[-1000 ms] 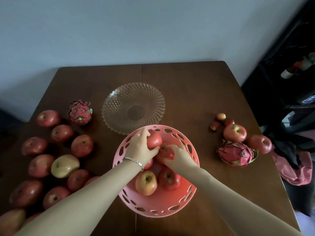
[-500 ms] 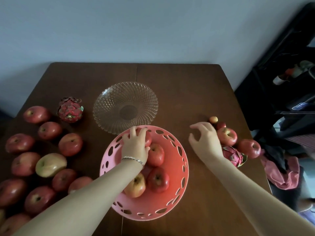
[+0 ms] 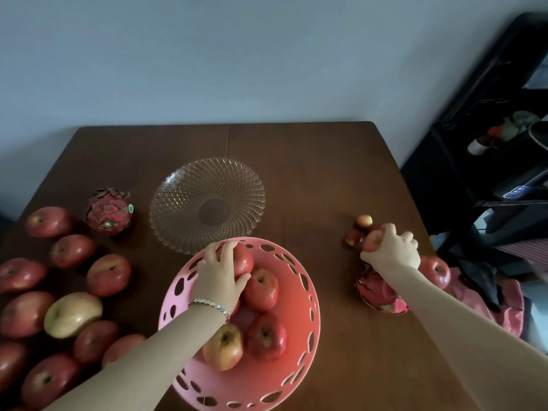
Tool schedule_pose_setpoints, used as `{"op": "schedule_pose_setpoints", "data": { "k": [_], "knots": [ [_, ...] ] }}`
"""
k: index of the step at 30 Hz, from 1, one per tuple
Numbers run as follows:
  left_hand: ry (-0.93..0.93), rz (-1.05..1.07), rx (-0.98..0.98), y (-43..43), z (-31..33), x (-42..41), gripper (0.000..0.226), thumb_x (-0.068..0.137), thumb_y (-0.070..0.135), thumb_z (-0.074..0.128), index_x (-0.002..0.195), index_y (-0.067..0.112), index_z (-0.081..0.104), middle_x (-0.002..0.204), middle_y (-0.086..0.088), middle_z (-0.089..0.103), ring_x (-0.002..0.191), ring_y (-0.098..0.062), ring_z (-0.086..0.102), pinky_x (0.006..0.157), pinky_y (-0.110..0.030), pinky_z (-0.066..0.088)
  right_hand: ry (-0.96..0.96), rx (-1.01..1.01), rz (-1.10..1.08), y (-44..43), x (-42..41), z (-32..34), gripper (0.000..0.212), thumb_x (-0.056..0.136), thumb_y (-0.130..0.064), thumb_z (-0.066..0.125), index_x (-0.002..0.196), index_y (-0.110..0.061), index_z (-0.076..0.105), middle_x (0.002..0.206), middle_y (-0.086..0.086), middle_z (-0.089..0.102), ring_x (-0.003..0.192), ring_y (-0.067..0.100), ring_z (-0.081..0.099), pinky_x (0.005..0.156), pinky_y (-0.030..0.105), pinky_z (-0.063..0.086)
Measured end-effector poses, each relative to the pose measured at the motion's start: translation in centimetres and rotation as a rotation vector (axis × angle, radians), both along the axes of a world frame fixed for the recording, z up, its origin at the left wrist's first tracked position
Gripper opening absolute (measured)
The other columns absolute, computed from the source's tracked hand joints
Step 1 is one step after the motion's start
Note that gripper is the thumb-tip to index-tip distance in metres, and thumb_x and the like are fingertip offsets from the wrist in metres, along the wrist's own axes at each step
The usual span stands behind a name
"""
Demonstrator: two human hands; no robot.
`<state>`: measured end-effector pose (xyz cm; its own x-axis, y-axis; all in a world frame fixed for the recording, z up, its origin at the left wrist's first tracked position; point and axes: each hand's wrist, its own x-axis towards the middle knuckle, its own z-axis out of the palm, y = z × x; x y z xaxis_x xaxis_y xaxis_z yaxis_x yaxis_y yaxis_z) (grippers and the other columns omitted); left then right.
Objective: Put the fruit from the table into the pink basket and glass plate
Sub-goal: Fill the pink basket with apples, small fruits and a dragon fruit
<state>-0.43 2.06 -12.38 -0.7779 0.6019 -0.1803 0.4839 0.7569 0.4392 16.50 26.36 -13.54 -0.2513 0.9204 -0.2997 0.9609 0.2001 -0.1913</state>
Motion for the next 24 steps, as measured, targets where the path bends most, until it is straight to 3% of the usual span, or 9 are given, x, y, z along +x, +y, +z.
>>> {"op": "schedule_pose_setpoints", "data": {
  "k": [3,5,7,9,13,16,18,21,24],
  "knots": [
    [-0.022,0.001,0.0,0.0,0.0,-0.2,0.064,0.076,0.021,0.074,0.132,0.015,0.044,0.136,-0.016,0.036,0.117,-0.039,0.045,0.1,-0.043,0.037,0.465,-0.124,0.058,-2.0,-0.3,3.0,0.065,0.069,-0.031,0.077,0.125,-0.027,0.044,0.116,0.005,0.044,0.102,0.022,0.05,0.078,0.034,0.05],
    [-0.029,-0.009,0.014,-0.1,0.0,-0.2,0.066,0.074,0.021,0.075,0.132,0.014,0.044,0.135,-0.017,0.037,0.118,-0.039,0.045,0.101,-0.044,0.036,0.887,-0.632,-0.069,-4.1,-1.1,5.2,0.049,0.072,-0.021,0.072,0.117,-0.02,0.052,0.111,0.007,0.052,0.09,0.018,0.059,0.076,0.034,0.055],
    [-0.036,-0.011,0.04,-0.2,-0.1,-0.2,0.068,0.072,0.019,0.077,0.132,0.012,0.046,0.134,-0.018,0.039,0.117,-0.04,0.045,0.101,-0.046,0.036,1.192,-1.222,-0.237,-6.3,-1.7,6.0,0.049,0.057,-0.02,0.072,0.104,-0.011,0.062,0.099,0.012,0.068,0.082,0.022,0.069,0.072,0.041,0.057],
    [-0.039,-0.02,0.032,-0.3,0.0,-0.3,0.068,0.074,0.021,0.076,0.134,0.013,0.044,0.136,-0.017,0.037,0.118,-0.04,0.045,0.102,-0.045,0.036,1.243,-1.492,-0.194,-8.1,-2.4,5.5,0.065,0.036,-0.026,0.08,0.098,-0.008,0.07,0.095,0.016,0.072,0.082,0.029,0.07,0.073,0.045,0.058],
    [-0.057,-0.036,-0.044,-0.4,0.5,-0.4,0.067,0.081,0.027,0.068,0.138,0.021,0.034,0.141,-0.011,0.029,0.122,-0.035,0.04,0.103,-0.04,0.034,1.19,-1.593,-0.064,-10.9,-3.4,4.4,0.068,0.04,-0.039,0.088,0.101,-0.013,0.072,0.101,0.013,0.071,0.087,0.027,0.07,0.075,0.042,0.058],
    [-0.089,-0.022,-0.031,-0.4,0.9,-0.5,0.062,0.081,0.026,0.069,0.134,0.024,0.037,0.138,-0.01,0.03,0.12,-0.036,0.041,0.1,-0.041,0.037,1.053,-1.426,-0.029,-11.9,-4.0,4.2,0.084,0.039,-0.041,0.089,0.114,-0.014,0.061,0.108,0.014,0.066,0.089,0.025,0.067,0.078,0.041,0.057],
    [-0.145,0.017,0.034,-0.4,1.0,-0.6,0.059,0.078,0.023,0.072,0.129,0.024,0.042,0.133,-0.01,0.034,0.118,-0.035,0.043,0.099,-0.041,0.04,0.907,-1.022,0.062,-12.4,-4.6,4.1,0.075,0.044,-0.035,0.089,0.11,-0.021,0.056,0.108,0.008,0.062,0.087,0.018,0.064,0.079,0.037,0.056],
    [-0.183,0.043,0.105,-0.6,1.1,-0.7,0.059,0.074,0.02,0.075,0.126,0.025,0.046,0.128,-0.01,0.038,0.115,-0.034,0.047,0.098,-0.041,0.042,0.665,-0.302,0.424,-13.1,-5.5,3.3,0.064,0.055,-0.032,0.085,0.108,-0.031,0.05,0.108,-0.007,0.055,0.096,0.009,0.055,0.083,0.025,0.048],
    [-0.189,0.037,0.106,-0.8,1.0,-0.6,0.061,0.076,0.02,0.073,0.129,0.025,0.044,0.131,-0.01,0.036,0.117,-0.035,0.044,0.099,-0.04,0.039,0.45,0.162,0.882,-13.9,-6.7,1.6,0.076,0.045,-0.035,0.082,0.115,-0.027,0.052,0.113,0.004,0.059,0.097,0.026,0.06,0.076,0.035,0.055]
  ]
}}
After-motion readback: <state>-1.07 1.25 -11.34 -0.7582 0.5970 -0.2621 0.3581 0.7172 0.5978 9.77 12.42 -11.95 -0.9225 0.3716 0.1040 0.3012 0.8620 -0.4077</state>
